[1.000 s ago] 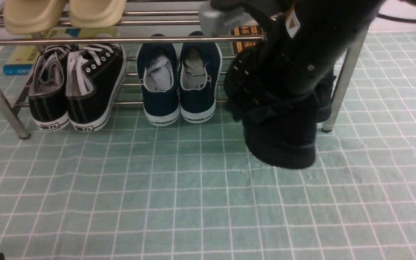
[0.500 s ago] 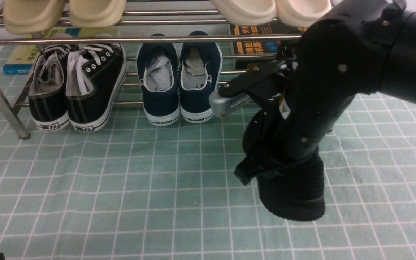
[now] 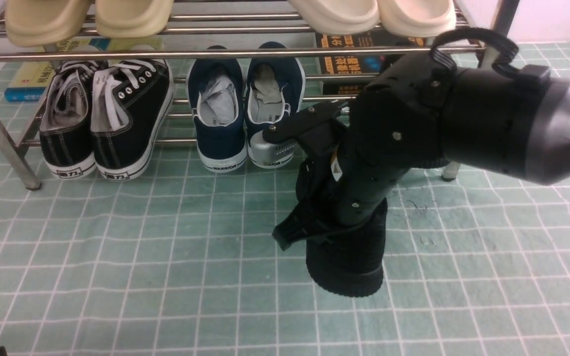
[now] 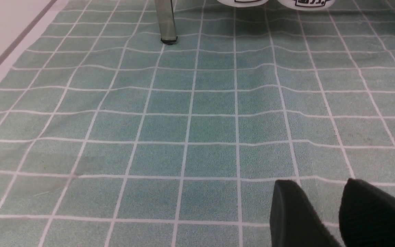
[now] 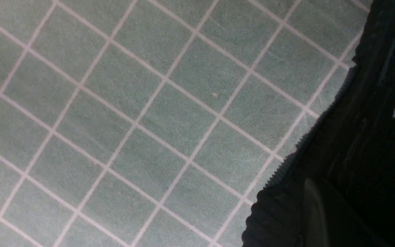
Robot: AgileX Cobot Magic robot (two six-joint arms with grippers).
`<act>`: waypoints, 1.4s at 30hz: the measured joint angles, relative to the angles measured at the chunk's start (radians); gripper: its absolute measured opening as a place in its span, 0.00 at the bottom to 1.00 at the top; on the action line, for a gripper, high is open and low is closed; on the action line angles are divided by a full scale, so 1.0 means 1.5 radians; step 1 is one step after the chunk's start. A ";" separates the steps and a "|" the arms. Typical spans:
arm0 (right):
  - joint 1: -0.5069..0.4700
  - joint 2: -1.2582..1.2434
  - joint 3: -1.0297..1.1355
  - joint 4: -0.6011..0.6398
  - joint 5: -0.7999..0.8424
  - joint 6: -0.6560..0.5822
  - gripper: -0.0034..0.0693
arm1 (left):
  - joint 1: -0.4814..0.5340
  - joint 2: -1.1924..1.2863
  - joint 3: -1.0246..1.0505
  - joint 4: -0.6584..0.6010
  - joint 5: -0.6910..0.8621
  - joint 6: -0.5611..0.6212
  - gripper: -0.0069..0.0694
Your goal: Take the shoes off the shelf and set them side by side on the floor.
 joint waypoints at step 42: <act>-0.172 0.054 -0.222 -0.163 0.067 0.017 0.69 | 0.000 0.000 0.000 0.000 0.000 0.000 0.41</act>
